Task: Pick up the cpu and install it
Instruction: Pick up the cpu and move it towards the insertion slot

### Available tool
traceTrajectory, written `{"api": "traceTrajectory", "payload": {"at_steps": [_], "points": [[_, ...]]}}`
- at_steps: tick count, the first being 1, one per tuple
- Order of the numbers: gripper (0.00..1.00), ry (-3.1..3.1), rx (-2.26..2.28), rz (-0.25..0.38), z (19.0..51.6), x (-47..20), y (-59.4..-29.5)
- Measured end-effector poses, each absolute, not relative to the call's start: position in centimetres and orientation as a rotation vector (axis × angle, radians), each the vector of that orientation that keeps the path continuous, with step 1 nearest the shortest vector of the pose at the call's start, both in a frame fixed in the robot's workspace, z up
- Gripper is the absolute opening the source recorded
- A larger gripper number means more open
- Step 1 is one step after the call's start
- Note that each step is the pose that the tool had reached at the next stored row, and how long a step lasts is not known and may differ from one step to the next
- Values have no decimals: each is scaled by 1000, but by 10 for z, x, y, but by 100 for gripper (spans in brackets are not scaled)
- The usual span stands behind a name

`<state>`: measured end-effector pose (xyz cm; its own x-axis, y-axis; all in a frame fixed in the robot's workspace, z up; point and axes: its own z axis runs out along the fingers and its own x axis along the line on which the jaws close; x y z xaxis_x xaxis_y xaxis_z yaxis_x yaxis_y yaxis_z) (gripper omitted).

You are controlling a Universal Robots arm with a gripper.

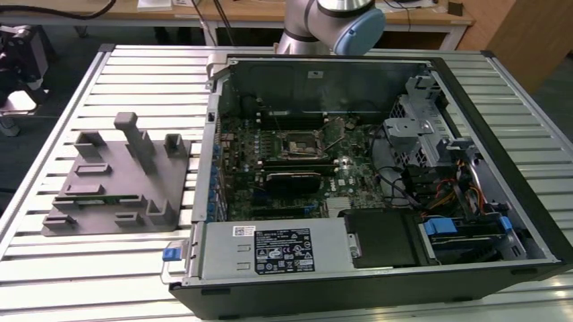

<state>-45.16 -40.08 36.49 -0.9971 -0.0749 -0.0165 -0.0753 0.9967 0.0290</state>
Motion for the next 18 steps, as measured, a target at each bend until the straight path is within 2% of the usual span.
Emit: {"api": "traceTrajectory", "payload": {"at_steps": [18], "points": [[53, 3120, -117, 46, 400, -452, -398]]}}
